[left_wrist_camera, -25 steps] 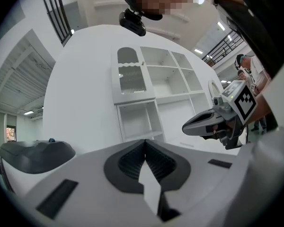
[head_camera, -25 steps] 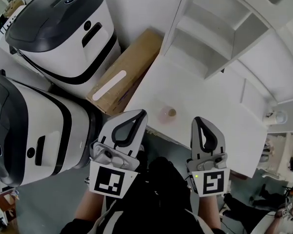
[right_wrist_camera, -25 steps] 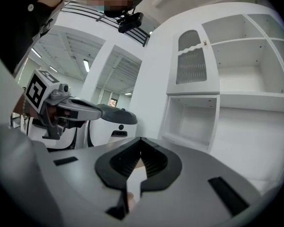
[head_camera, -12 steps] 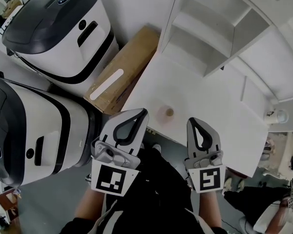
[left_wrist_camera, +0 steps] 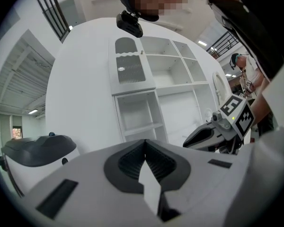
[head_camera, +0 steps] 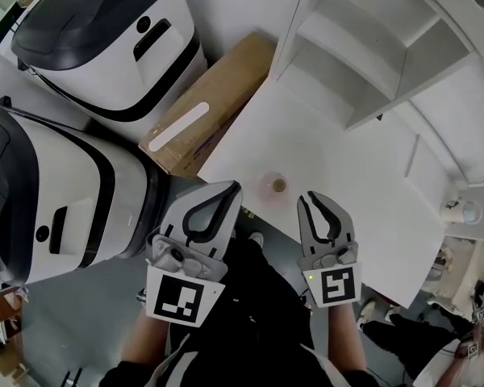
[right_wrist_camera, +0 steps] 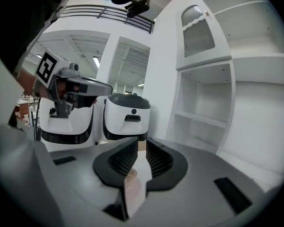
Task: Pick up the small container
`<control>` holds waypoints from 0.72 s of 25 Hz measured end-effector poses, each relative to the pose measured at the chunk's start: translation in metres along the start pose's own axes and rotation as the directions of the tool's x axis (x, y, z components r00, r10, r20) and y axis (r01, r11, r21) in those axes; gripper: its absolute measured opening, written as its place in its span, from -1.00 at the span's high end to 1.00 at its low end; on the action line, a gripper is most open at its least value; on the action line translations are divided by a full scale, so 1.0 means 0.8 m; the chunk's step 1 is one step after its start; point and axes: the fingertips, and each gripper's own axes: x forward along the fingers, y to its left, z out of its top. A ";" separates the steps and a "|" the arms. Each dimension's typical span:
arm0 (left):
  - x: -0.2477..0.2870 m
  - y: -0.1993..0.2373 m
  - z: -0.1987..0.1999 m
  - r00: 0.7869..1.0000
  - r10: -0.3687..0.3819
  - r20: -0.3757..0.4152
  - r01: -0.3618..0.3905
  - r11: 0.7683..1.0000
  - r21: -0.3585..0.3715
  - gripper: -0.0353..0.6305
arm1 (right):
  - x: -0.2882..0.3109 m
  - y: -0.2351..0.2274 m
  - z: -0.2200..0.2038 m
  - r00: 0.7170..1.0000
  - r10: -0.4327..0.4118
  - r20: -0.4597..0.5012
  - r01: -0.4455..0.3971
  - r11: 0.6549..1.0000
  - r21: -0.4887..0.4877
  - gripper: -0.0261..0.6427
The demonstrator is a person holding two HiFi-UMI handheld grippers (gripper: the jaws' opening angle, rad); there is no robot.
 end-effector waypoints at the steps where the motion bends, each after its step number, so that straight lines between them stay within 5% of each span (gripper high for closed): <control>1: 0.000 -0.002 -0.002 1.000 0.006 -0.008 -0.006 1.000 -0.003 0.89 | 0.003 0.001 -0.007 1.000 0.017 -0.009 -0.017 1.000 -0.007 0.80; 10: -0.004 -0.004 -0.022 0.995 0.073 -0.067 -0.075 0.997 -0.028 0.89 | 0.028 0.018 -0.075 0.977 0.186 -0.109 -0.190 0.981 -0.034 0.57; 18: -0.005 -0.004 -0.033 0.990 0.108 -0.091 -0.113 0.993 -0.042 0.89 | 0.045 0.031 -0.135 0.948 0.252 -0.192 -0.256 0.967 0.009 0.48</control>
